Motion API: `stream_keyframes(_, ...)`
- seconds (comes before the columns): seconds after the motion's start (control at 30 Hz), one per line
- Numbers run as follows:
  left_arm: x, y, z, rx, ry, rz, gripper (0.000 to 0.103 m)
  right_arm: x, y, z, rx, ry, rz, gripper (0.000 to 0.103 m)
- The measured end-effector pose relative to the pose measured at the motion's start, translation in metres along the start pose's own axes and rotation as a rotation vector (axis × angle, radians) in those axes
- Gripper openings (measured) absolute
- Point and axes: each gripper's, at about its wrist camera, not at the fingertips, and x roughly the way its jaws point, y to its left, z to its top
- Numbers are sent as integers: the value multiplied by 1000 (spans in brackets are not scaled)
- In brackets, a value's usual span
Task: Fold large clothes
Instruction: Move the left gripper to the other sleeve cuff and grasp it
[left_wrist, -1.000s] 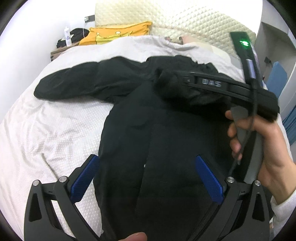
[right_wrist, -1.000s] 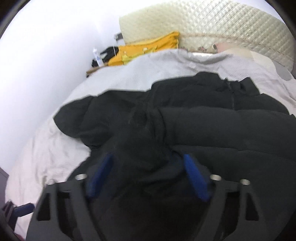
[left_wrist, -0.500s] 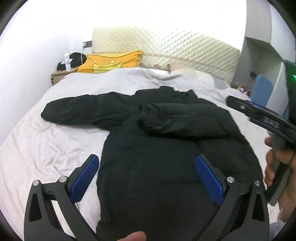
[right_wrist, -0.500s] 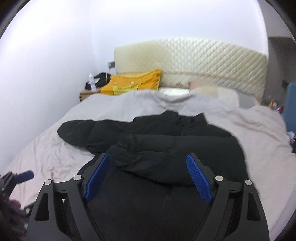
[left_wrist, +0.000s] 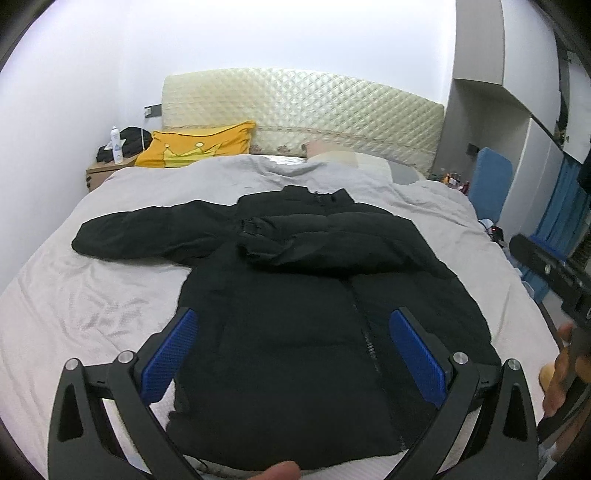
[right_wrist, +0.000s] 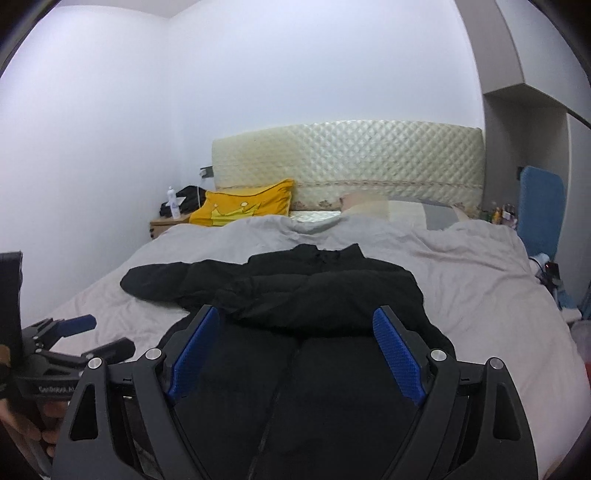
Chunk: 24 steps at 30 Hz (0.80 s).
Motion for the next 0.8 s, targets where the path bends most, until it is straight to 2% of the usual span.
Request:
stream_keyframes(0.23,1,-17,-12,13,-9,-56,103,-19,-14,-31,27,-19,-29,86)
stream_keyframes(0.5,7,-18,-27,-18,-26,-113,103,-37,-25,-71,24,-36,-88,86)
stream_keyframes(0.8,17,-5,-23,-61,-29,-147,103,-43,-41,-86,68,-62,-107,87)
